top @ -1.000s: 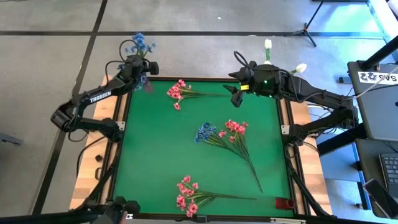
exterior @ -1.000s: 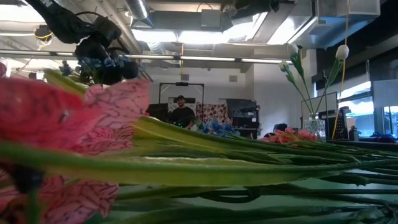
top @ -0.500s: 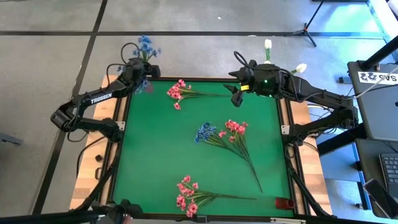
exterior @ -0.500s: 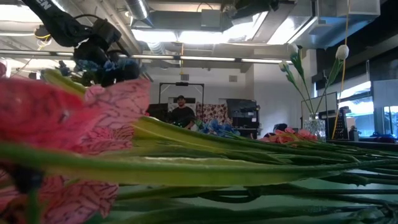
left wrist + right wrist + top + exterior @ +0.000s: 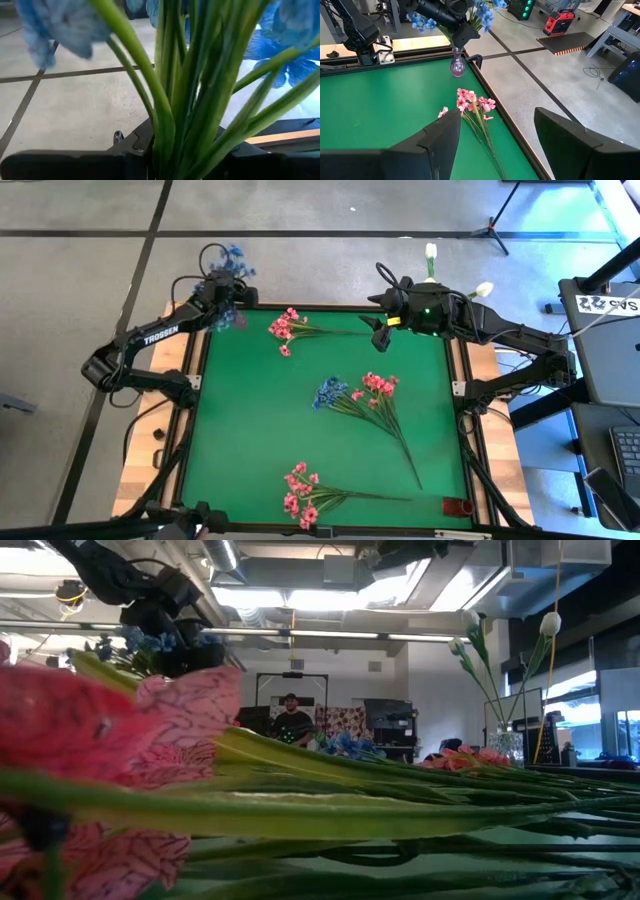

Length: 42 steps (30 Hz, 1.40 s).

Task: Sort flowers into vase by color
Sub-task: Put the bottom blue flowers into the violet vase

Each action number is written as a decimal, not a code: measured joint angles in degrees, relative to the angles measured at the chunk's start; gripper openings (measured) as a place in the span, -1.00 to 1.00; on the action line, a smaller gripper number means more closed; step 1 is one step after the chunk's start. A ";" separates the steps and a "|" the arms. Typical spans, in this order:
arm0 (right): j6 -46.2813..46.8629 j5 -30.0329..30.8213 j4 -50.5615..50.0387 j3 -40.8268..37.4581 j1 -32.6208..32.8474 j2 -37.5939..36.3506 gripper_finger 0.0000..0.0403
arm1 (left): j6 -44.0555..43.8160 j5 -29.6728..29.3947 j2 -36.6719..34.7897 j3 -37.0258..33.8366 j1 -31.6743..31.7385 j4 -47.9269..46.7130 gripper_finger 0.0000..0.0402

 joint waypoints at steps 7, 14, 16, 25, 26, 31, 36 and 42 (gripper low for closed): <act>0.00 0.00 -0.04 0.00 0.00 0.00 0.25 | 1.02 0.95 -0.02 2.21 0.00 -5.65 -0.50; 0.00 0.02 -0.20 0.00 0.00 0.00 0.25 | 1.30 2.59 -0.04 5.64 0.04 -11.91 -0.51; 0.00 0.02 -0.20 0.00 0.00 0.00 0.25 | 2.35 3.09 -0.04 6.38 0.04 -13.44 -0.51; 0.00 0.02 -0.20 0.00 0.00 0.00 0.25 | 1.29 7.86 -0.06 7.87 1.11 -20.57 -0.41; 0.00 0.02 -0.20 0.00 0.00 0.00 0.25 | 1.27 7.92 -0.02 7.90 1.48 -20.54 -0.39; 0.00 0.02 -0.20 0.00 0.02 0.00 0.25 | 1.15 7.45 1.83 7.90 2.43 -16.65 -0.35; 0.29 0.02 -0.26 0.00 0.17 0.00 0.25 | -0.51 8.33 5.18 7.91 1.91 -12.06 -0.34; 0.44 -0.10 -0.30 0.00 0.17 0.00 0.25 | -0.89 8.58 9.40 8.05 1.70 -10.89 -0.29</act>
